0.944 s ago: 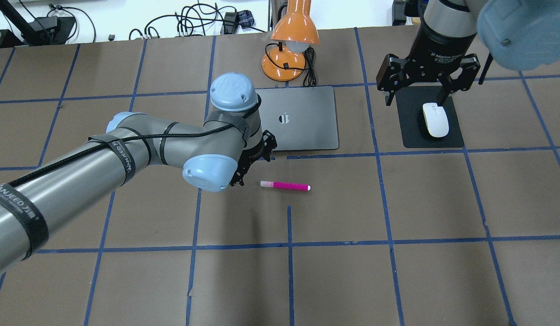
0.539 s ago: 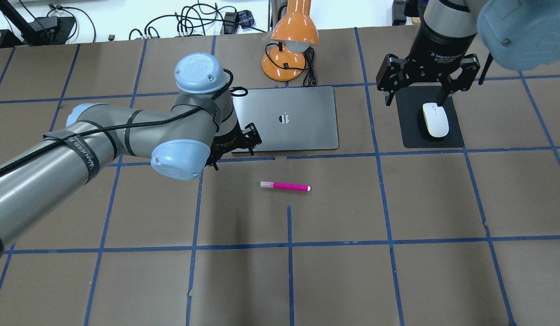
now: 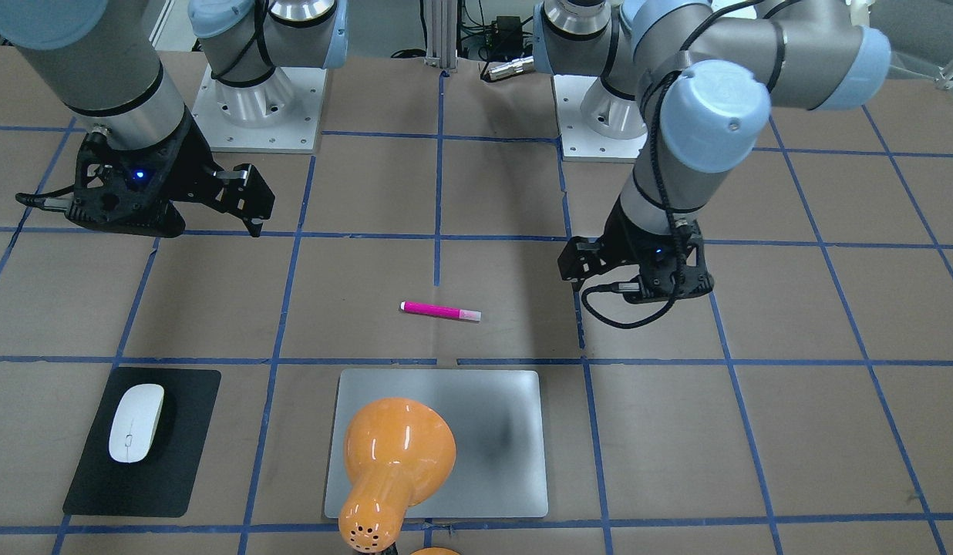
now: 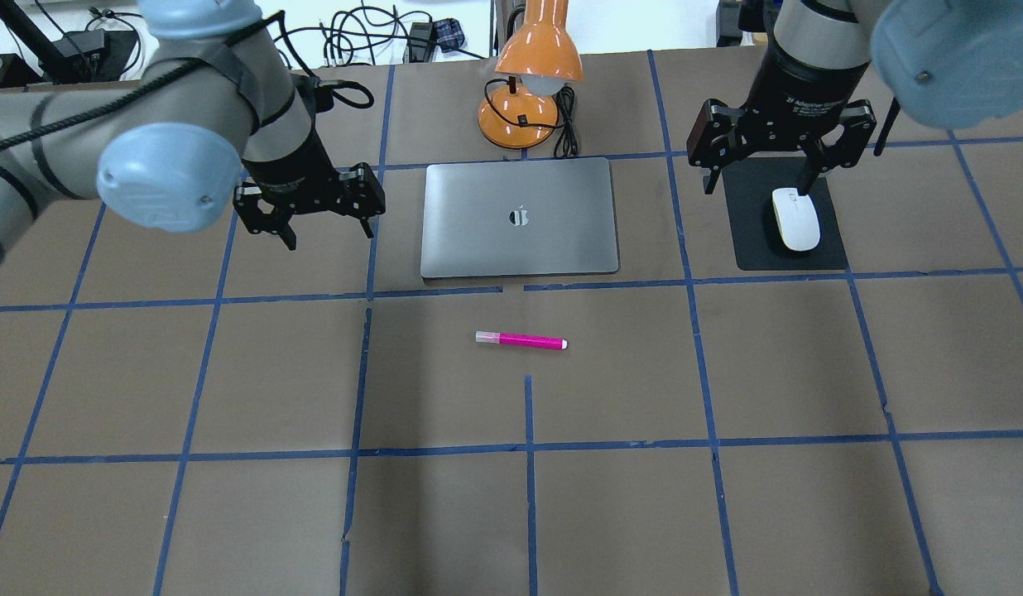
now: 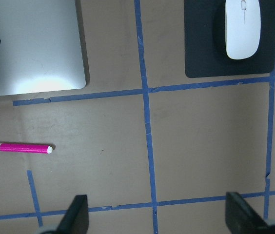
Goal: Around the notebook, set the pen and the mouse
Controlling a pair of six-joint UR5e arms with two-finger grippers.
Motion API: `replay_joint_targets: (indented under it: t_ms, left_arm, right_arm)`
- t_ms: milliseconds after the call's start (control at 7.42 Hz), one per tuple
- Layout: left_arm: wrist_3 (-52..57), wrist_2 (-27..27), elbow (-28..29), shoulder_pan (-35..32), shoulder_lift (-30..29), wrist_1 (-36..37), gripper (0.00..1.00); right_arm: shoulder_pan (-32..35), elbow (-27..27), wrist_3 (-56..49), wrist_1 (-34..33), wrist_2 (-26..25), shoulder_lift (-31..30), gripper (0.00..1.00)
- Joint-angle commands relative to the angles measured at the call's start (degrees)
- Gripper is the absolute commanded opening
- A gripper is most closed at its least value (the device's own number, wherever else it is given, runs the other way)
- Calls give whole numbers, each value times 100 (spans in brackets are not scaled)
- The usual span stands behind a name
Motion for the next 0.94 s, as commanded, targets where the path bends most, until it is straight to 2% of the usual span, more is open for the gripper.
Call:
replay_joint_targets:
  t_ms: [0, 270, 809]
  left_arm:
    - [1044, 47, 317, 306, 280, -603, 100]
    - [1056, 64, 264, 350, 570, -882, 100]
    - [1303, 47, 238, 482, 686, -919, 100]
  right_arm:
    - [3, -6, -6, 0, -3, 1, 100]
    - [-6, 3, 21, 0, -3, 1, 100]
    - [-6, -6, 3, 9, -3, -7, 100]
